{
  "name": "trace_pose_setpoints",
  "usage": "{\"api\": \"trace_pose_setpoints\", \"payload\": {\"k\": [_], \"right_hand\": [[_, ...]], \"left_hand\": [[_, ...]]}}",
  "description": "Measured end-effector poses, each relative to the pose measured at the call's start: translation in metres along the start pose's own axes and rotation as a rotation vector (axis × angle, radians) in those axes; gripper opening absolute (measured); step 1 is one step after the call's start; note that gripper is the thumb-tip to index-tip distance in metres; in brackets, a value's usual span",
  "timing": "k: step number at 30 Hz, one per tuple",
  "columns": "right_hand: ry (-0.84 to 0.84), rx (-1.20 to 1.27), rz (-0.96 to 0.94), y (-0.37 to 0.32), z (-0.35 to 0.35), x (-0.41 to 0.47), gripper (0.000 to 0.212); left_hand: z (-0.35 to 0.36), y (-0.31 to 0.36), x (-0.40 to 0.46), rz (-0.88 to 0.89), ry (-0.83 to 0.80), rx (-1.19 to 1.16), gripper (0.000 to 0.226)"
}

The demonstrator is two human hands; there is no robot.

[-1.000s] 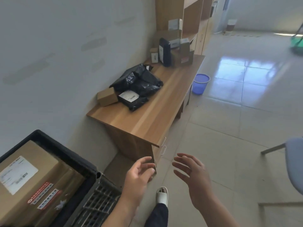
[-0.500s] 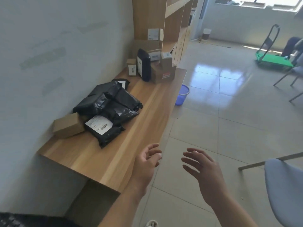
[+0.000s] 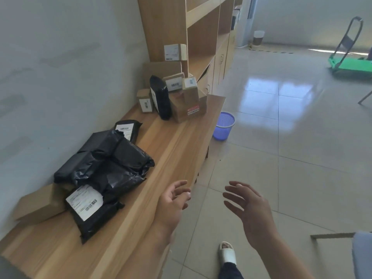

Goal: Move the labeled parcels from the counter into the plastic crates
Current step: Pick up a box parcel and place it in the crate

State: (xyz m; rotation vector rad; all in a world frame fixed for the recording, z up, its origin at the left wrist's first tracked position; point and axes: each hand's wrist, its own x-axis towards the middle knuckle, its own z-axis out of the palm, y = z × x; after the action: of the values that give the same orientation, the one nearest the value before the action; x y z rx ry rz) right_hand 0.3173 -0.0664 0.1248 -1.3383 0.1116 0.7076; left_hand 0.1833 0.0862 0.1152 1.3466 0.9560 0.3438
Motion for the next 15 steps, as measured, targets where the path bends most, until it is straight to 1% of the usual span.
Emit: {"api": "trace_pose_setpoints", "payload": {"k": [5,7,10,15], "right_hand": [[-0.054,0.01,0.021,-0.059,-0.014,0.089,0.022],[-0.082,0.006,0.04,-0.076,-0.018,0.122,0.022],[-0.075,0.005,0.078,-0.093,-0.021,0.164,0.022],[-0.089,-0.003,0.137,-0.112,-0.02,0.216,0.022]], "left_hand": [[0.048,0.041,0.066,-0.043,-0.011,0.16,0.03],[0.063,0.057,0.092,-0.064,0.006,0.214,0.037],[0.078,0.076,0.138,-0.074,0.049,0.269,0.033],[0.092,0.122,0.208,-0.063,0.037,0.392,0.044]]}}
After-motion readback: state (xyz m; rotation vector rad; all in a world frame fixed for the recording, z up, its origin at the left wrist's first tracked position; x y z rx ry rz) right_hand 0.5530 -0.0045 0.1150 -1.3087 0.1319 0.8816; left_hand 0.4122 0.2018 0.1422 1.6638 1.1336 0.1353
